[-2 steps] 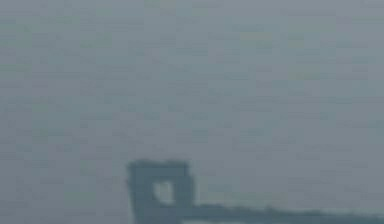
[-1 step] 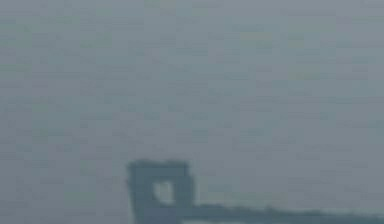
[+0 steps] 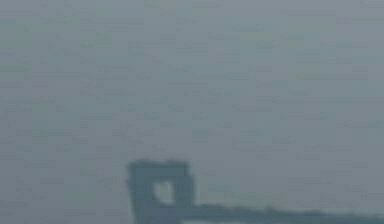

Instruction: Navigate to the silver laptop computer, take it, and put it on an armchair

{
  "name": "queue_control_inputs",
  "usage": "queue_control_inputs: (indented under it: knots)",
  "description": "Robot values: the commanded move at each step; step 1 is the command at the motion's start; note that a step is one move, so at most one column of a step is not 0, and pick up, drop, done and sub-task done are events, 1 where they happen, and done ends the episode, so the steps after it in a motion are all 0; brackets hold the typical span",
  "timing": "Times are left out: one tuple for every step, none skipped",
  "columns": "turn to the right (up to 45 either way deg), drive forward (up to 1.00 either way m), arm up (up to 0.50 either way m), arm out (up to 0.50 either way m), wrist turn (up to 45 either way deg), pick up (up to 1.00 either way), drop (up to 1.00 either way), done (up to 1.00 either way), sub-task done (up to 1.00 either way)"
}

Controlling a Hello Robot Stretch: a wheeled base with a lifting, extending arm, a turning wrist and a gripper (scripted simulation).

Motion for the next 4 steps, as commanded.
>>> queue_control_inputs:
  knots:
    - [45.0,0.00,0.00,0.00,0.0,0.00,0.00,0.00,0.00]
    - [45.0,0.00,0.00,0.00,0.0,0.00,0.00,0.00,0.00]
    - [45.0,0.00,0.00,0.00,0.0,0.00,0.00,0.00,0.00]
    - [27.0,0.00,0.00,0.00,0.0,0.00,0.00,0.00,0.00]
